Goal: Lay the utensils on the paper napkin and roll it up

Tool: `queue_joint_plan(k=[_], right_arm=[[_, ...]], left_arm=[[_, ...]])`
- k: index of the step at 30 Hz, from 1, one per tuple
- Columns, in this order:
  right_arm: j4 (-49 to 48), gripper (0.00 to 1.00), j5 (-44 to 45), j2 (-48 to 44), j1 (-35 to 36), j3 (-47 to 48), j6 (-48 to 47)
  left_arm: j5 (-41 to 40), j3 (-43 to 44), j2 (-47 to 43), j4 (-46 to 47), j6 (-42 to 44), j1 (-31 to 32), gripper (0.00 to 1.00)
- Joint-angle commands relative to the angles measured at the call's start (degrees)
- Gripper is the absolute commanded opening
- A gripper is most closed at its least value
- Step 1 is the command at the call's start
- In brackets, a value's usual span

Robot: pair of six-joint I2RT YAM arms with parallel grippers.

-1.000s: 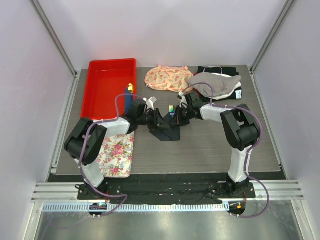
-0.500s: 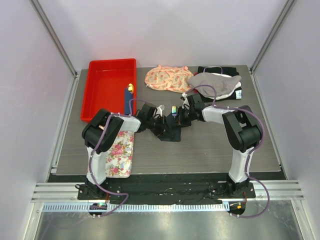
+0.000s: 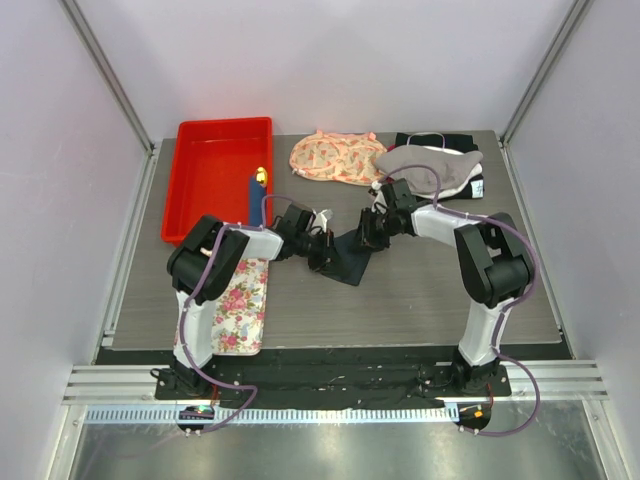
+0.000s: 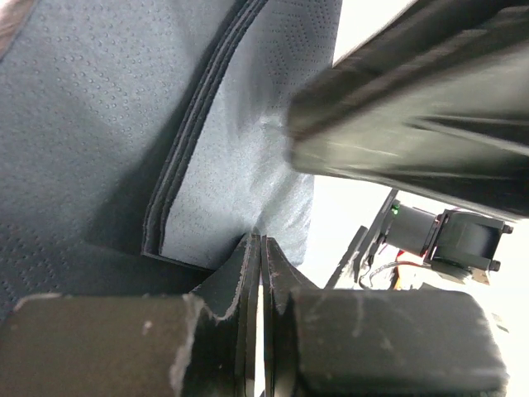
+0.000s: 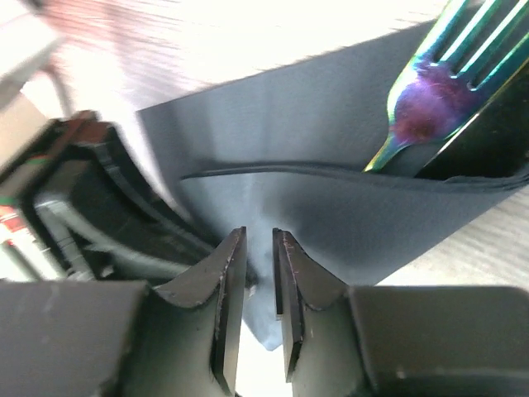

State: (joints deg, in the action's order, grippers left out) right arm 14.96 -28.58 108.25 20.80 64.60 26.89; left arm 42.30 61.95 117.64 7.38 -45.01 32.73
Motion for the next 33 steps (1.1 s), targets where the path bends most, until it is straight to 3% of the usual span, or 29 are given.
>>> queue_joint_plan(k=[1, 8, 13, 24, 33], right_arm=[[0.95, 0.28, -4.47, -6.11, -0.32, 2.82, -0.27], [0.77, 0.24, -4.91, -4.19, 0.03, 0.35, 0.09], [0.68, 0.16, -2.97, 1.43, 0.21, 0.18, -1.49], [2.88, 0.02, -0.95, 8.47, 0.30, 0.18, -8.52], [2.35, 0.02, -2.09, 9.09, 0.30, 1.06, -10.11]], left_arm=[[-3.98, -0.17, 2.24, -4.39, 3.00, -0.47, 0.07], [-4.51, -0.61, 1.98, -3.95, 2.56, -0.56, 0.07], [-5.13, -0.87, 1.36, -3.42, 2.13, -1.09, 0.07], [-3.54, -3.16, -9.09, 2.64, 2.83, -1.62, 0.28], [-4.86, -1.31, -6.56, 3.52, 0.72, -0.13, 0.24]])
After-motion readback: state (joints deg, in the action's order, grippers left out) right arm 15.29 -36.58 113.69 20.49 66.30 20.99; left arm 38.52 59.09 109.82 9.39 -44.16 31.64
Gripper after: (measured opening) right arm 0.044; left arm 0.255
